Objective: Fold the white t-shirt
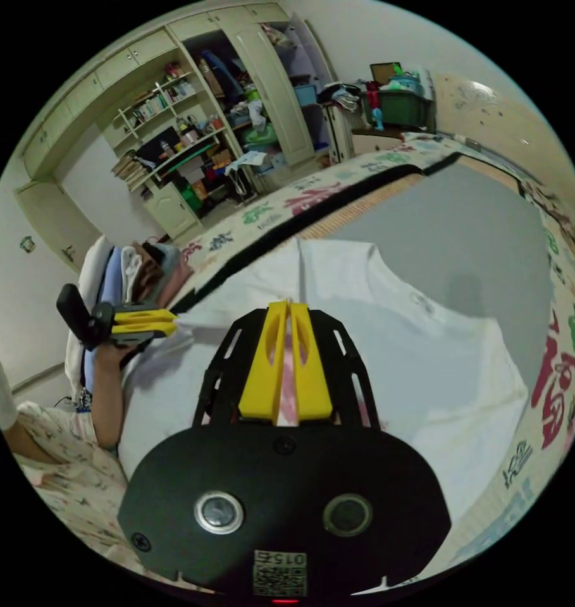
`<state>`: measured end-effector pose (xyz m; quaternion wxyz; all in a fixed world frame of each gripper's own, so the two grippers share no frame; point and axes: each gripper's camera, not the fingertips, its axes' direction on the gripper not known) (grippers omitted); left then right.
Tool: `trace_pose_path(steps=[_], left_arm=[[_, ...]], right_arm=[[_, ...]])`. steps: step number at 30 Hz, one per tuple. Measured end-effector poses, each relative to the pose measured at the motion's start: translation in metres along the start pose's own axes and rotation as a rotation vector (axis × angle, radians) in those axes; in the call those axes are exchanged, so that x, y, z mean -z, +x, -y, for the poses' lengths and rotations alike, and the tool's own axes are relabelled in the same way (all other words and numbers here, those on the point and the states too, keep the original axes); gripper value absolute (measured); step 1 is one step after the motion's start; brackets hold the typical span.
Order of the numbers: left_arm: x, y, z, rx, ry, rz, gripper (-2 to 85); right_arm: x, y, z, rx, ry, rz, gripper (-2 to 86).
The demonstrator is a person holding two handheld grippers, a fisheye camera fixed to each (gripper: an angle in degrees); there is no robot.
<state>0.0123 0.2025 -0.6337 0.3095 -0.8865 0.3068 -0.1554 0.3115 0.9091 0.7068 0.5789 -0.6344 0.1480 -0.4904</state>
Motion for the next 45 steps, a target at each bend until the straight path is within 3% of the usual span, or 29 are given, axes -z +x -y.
trace_pose_path(steps=[6,13,16,26,39,43,45], left_arm=[[-0.026,0.032,0.010,-0.168,-0.122,0.020,0.8],[-0.013,0.025,0.014,-0.131,0.020,-0.098,7.8],[-0.029,0.035,0.024,-0.161,-0.020,-0.151,8.7],[-0.036,0.040,0.032,-0.229,-0.026,-0.150,1.3],[-0.041,0.021,0.030,-0.277,-0.111,-0.157,2.3],[-0.033,0.001,0.026,-0.247,-0.091,-0.171,5.6],[-0.015,-0.033,0.023,-0.098,0.016,-0.189,6.6]], right_arm=[[0.036,0.021,-0.048,-0.055,0.026,-0.052,-0.2],[0.063,0.032,-0.057,-0.082,0.062,-0.005,-0.3],[0.071,0.032,-0.056,-0.086,0.048,-0.008,-0.3],[0.105,0.029,-0.069,-0.100,0.024,-0.015,-0.4],[0.130,-0.005,-0.120,0.019,-0.151,-0.143,1.7],[0.202,0.012,-0.147,-0.016,0.011,-0.070,6.3],[0.248,0.027,-0.167,-0.057,0.130,-0.065,6.8]])
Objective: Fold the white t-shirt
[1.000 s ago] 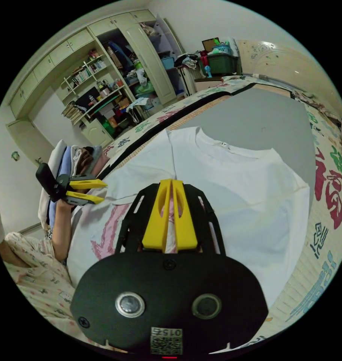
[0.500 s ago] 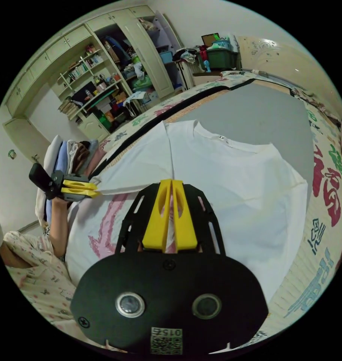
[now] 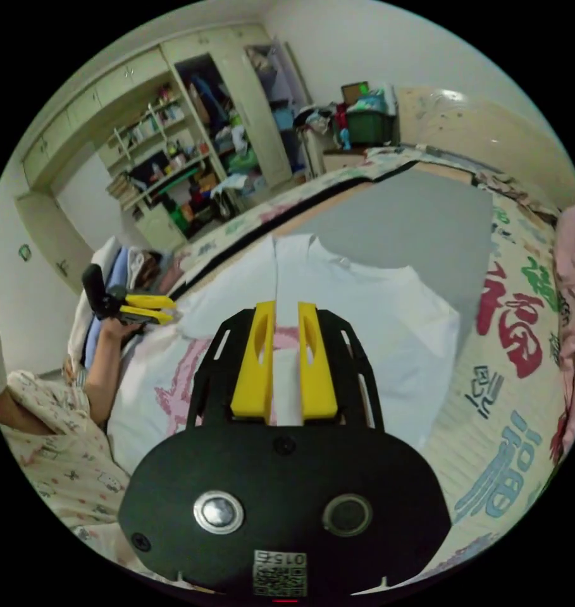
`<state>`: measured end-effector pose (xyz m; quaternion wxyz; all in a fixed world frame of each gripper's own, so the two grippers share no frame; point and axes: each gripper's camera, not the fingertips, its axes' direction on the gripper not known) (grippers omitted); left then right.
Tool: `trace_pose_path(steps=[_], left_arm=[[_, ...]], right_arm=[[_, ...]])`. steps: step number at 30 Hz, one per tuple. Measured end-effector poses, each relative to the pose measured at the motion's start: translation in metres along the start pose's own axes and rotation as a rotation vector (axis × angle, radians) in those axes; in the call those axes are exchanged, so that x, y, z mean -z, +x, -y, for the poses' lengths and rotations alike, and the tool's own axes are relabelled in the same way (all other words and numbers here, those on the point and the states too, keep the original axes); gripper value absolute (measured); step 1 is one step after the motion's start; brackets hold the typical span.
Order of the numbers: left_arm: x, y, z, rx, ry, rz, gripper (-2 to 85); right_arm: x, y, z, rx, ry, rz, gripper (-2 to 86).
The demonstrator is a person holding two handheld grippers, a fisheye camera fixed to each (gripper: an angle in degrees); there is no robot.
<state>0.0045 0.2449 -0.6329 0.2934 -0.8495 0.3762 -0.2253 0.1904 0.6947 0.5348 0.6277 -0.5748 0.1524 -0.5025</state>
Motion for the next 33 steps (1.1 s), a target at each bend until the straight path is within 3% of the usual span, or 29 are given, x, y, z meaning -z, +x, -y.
trace_pose_path(steps=[4,6,9,15,20,24,29,33], left_arm=[[0.034,-0.065,-0.012,0.389,0.271,-0.138,5.6],[0.034,-0.101,-0.006,0.617,0.311,-0.065,5.9],[0.013,-0.124,0.036,0.609,0.246,0.059,8.3],[-0.064,-0.159,0.124,0.474,0.032,0.101,10.9],[-0.121,-0.189,0.145,0.497,-0.097,0.022,11.5],[-0.144,-0.188,0.147,0.422,-0.187,-0.013,7.0],[-0.133,-0.175,0.147,0.356,-0.202,0.077,2.0],[-0.087,-0.152,0.145,0.306,-0.079,0.100,0.6]], right_arm=[[0.070,0.059,-0.039,-0.112,0.146,-0.133,8.6],[0.078,0.091,-0.047,-0.164,0.119,-0.195,9.3],[0.075,0.131,-0.059,-0.192,0.065,-0.237,10.3],[0.033,0.166,-0.089,-0.205,-0.025,-0.222,10.7],[0.027,0.156,-0.135,-0.186,-0.069,-0.262,7.4],[0.036,0.153,-0.173,-0.174,-0.081,-0.253,2.3],[0.069,0.145,-0.236,-0.187,-0.042,-0.255,-0.3],[0.127,0.116,-0.283,-0.162,0.028,-0.261,-0.5]])
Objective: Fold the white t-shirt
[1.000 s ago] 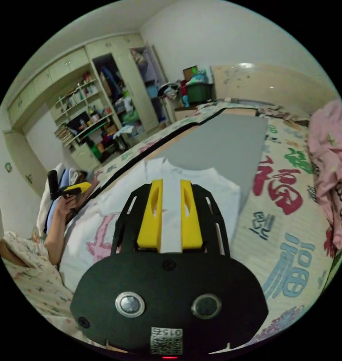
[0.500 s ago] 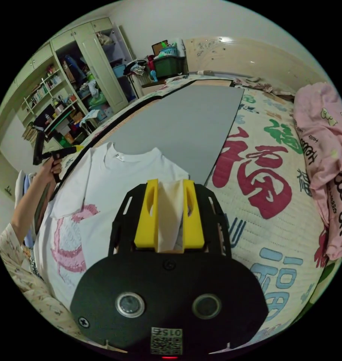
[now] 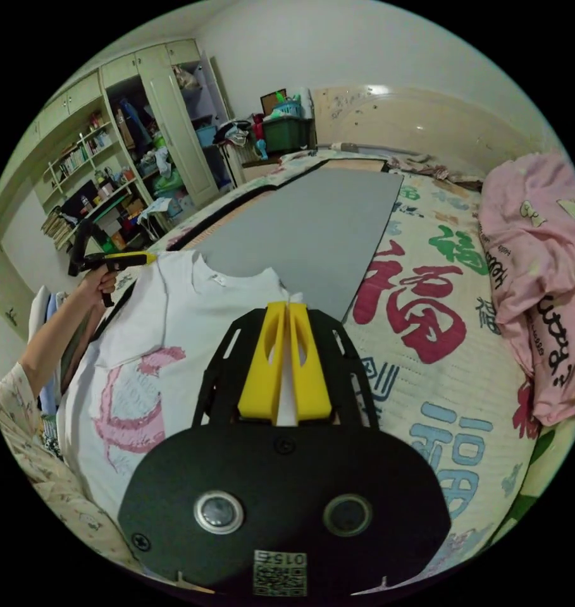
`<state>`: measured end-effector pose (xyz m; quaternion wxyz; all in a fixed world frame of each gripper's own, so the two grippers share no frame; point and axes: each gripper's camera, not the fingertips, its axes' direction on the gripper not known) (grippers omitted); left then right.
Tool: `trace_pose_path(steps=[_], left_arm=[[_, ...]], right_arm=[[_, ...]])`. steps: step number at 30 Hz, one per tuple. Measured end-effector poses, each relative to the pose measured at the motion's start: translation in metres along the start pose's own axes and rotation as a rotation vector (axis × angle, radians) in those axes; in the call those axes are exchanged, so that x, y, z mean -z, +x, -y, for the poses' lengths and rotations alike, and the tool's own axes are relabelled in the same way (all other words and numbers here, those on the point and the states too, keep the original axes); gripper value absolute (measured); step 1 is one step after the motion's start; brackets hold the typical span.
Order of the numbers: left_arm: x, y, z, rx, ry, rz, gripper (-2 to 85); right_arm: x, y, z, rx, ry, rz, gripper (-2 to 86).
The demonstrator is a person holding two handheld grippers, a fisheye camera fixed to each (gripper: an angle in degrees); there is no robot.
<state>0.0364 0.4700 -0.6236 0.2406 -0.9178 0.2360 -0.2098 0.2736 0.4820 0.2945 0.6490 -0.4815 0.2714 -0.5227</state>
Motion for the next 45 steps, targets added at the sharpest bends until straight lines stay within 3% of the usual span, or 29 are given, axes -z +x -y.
trace_pose_path(steps=[4,11,17,20,23,27,32,36,38,42,45], left_arm=[[0.072,0.023,-0.037,-0.063,0.141,-0.046,0.3],[0.229,0.080,-0.230,-0.052,0.356,-0.029,0.2],[0.267,0.123,-0.400,-0.122,0.332,-0.070,0.2],[0.266,0.141,-0.443,-0.206,0.217,-0.021,0.3],[0.261,0.142,-0.474,-0.206,0.161,0.000,0.5],[0.271,0.138,-0.500,-0.186,0.224,-0.012,1.3],[0.279,0.146,-0.514,-0.224,0.168,0.006,5.8],[0.296,0.150,-0.512,-0.240,0.273,-0.084,9.7],[0.284,0.156,-0.499,-0.257,0.231,-0.104,10.9],[0.233,0.161,-0.468,-0.284,-0.016,-0.110,11.1],[0.251,0.158,-0.475,-0.334,0.026,-0.198,7.3]], right_arm=[[0.124,-0.033,-0.083,0.053,0.129,-0.030,-0.4],[0.336,-0.109,-0.327,0.205,0.208,0.068,-0.3],[0.399,-0.118,-0.550,0.243,0.106,0.260,-0.5],[0.402,-0.117,-0.621,0.278,-0.015,0.259,-0.4],[0.412,-0.121,-0.661,0.351,-0.077,0.231,-0.2],[0.441,-0.098,-0.683,0.334,-0.060,0.256,0.7],[0.485,-0.053,-0.693,0.280,-0.041,0.281,7.6],[0.500,-0.036,-0.675,0.279,0.036,0.332,13.2],[0.473,-0.027,-0.650,0.274,-0.061,0.375,13.6],[0.426,-0.018,-0.623,0.270,-0.280,0.487,12.5],[0.440,-0.005,-0.615,0.335,-0.349,0.701,9.3]])
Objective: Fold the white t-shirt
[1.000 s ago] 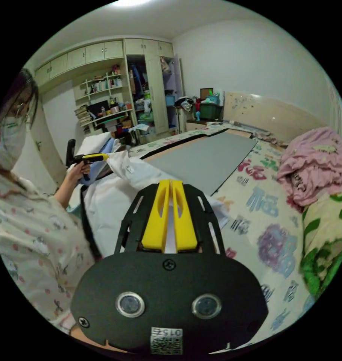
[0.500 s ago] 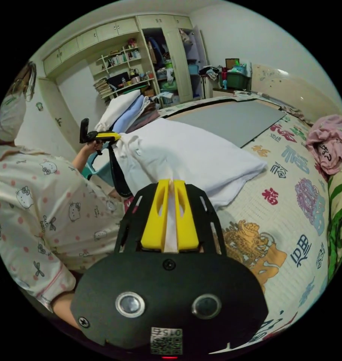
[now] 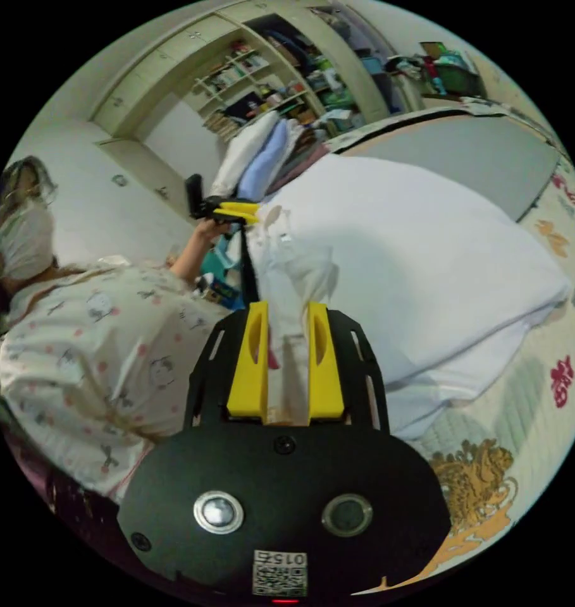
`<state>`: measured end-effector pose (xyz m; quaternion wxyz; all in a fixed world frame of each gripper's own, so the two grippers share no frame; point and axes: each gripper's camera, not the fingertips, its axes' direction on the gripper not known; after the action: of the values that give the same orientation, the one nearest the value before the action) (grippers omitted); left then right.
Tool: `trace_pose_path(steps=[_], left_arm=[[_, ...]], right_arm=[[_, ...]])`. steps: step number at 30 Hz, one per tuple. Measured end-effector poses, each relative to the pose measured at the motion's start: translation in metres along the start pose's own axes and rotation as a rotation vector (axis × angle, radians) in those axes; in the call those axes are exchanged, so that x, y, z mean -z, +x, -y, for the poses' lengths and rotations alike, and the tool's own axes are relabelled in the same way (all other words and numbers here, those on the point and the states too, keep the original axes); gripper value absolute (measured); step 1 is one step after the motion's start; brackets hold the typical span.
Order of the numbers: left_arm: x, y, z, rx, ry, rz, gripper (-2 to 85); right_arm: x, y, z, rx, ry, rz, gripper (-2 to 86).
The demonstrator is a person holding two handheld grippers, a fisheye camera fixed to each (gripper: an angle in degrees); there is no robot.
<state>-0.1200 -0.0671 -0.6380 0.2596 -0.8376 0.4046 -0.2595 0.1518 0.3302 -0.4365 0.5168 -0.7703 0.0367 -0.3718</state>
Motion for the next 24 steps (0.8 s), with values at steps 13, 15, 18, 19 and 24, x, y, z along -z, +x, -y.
trace_pose_path(steps=[13,15,18,19,24], left_arm=[[0.085,-0.044,0.050,0.229,0.280,0.100,7.8],[0.047,-0.075,0.093,0.339,0.196,0.180,9.8],[-0.007,-0.123,0.133,0.456,0.051,0.260,10.6],[-0.018,-0.134,0.138,0.476,0.021,0.264,10.7],[-0.096,-0.212,0.142,0.644,-0.157,0.097,8.4]], right_arm=[[0.190,0.128,0.015,-0.483,0.662,-0.273,10.9],[0.192,0.147,0.039,-0.531,0.668,-0.297,12.2],[0.187,0.187,0.077,-0.625,0.630,-0.339,13.5],[0.184,0.203,0.090,-0.659,0.611,-0.351,13.7],[0.161,0.255,0.142,-0.707,0.472,-0.346,7.9]])
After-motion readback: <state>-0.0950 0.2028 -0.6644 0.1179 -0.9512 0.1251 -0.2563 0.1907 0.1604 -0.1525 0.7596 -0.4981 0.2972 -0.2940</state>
